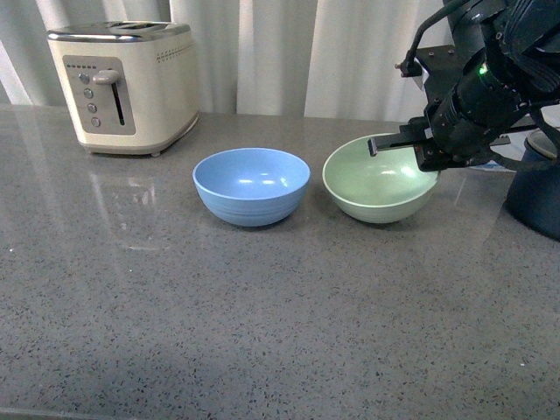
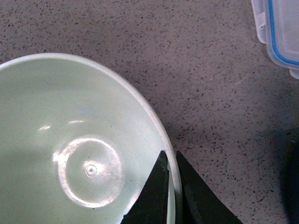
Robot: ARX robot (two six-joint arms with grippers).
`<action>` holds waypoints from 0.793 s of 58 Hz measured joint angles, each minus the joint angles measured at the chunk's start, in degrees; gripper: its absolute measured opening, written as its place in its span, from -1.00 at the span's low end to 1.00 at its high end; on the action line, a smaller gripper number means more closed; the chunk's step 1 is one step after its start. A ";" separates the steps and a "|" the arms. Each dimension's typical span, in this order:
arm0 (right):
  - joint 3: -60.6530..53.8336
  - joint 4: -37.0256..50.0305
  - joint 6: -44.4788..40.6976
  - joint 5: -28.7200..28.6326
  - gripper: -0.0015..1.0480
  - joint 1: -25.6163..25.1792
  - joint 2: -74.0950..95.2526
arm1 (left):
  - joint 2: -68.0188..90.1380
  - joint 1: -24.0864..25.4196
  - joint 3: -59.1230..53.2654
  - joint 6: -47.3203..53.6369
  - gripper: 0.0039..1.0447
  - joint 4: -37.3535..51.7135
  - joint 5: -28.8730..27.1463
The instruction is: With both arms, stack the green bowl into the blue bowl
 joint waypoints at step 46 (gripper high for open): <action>1.95 12.81 2.69 -5.35 -0.96 12.15 -4.04 | 0.00 0.00 0.02 0.00 0.87 0.00 0.00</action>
